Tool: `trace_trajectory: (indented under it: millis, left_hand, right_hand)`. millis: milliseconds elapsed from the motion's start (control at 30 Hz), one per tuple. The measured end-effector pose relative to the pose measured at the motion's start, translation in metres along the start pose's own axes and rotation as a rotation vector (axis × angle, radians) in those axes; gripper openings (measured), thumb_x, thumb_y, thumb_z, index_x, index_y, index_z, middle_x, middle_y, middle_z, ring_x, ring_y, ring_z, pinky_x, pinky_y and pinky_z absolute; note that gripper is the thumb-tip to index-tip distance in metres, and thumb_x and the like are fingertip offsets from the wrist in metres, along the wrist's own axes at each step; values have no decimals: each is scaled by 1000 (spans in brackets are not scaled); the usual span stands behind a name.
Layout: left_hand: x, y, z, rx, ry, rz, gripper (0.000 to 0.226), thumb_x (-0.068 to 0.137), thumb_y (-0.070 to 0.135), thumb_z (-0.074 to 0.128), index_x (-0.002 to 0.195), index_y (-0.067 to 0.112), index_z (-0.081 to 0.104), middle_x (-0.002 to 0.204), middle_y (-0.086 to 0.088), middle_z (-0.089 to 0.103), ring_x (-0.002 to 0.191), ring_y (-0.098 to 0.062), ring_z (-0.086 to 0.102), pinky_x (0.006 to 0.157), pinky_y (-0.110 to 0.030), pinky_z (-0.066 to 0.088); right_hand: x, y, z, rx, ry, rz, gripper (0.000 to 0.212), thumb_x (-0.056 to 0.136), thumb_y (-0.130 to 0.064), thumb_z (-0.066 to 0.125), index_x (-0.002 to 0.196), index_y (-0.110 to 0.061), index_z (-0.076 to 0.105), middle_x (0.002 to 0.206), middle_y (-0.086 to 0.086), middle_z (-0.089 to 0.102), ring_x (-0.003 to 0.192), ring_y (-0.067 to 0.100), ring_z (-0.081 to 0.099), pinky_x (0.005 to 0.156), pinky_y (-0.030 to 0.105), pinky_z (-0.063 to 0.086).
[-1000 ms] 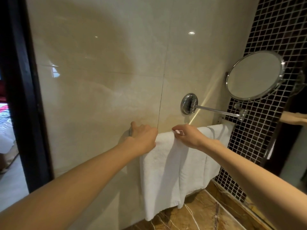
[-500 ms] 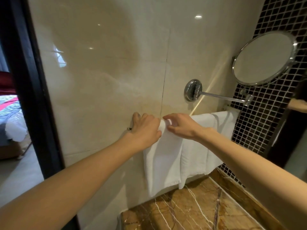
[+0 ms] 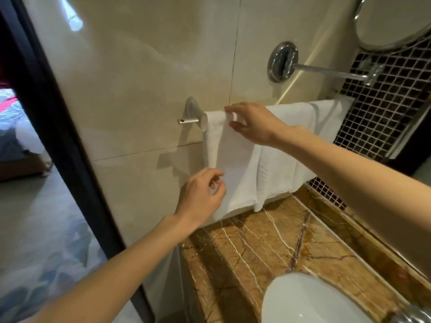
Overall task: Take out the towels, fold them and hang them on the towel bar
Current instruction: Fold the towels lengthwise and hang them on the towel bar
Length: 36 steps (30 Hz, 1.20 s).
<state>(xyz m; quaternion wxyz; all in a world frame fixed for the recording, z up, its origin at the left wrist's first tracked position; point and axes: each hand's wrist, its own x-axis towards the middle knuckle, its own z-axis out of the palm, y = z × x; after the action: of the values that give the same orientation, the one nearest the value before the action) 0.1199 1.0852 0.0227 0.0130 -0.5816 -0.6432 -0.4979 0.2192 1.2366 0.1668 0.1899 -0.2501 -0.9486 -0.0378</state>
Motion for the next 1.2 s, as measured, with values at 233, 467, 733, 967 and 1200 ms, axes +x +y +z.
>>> trace_trajectory:
  millis: [233, 467, 733, 967, 1200]
  left_hand:
    - [-33, -74, 59, -158, -199, -611, 70, 75, 39, 75, 133, 20, 41, 122, 6, 39, 111, -13, 49, 92, -26, 41]
    - [-18, -101, 88, -237, -442, -627, 71, 81, 42, 70, 137, 11, 41, 145, -5, 36, 130, -26, 40, 109, -45, 37]
    - [-16, -114, 114, -243, -328, -720, 52, 91, 46, 54, 127, 11, 41, 114, -10, 52, 109, -30, 53, 92, -45, 50]
    - [-35, -116, 120, -470, -255, -773, 30, 94, 40, 51, 110, 14, 49, 87, -9, 60, 63, -12, 56, 48, -19, 46]
    - [-41, -130, 128, -423, -281, -792, 30, 93, 37, 55, 101, 9, 53, 68, 1, 49, 51, -7, 47, 40, -13, 37]
  right_hand:
    - [0, -1, 0, 10, -5, 4, 43, 93, -23, 54, 135, -15, 50, 128, 12, 56, 109, 30, 55, 94, 38, 43]
    - [6, -1, 3, 20, 47, 10, 37, 92, -23, 53, 128, -16, 57, 119, 12, 60, 102, 29, 56, 85, 31, 39]
    - [12, 5, 10, 47, 69, -7, 38, 89, -23, 55, 126, -16, 59, 114, 12, 61, 99, 29, 57, 85, 33, 40]
    - [14, -4, 11, 106, 22, 21, 46, 83, -29, 54, 129, -19, 57, 119, 13, 59, 109, 31, 54, 97, 41, 41]
    - [17, -12, 5, 145, -14, 36, 50, 80, -36, 54, 127, -20, 58, 123, 8, 61, 110, 28, 54, 99, 47, 40]
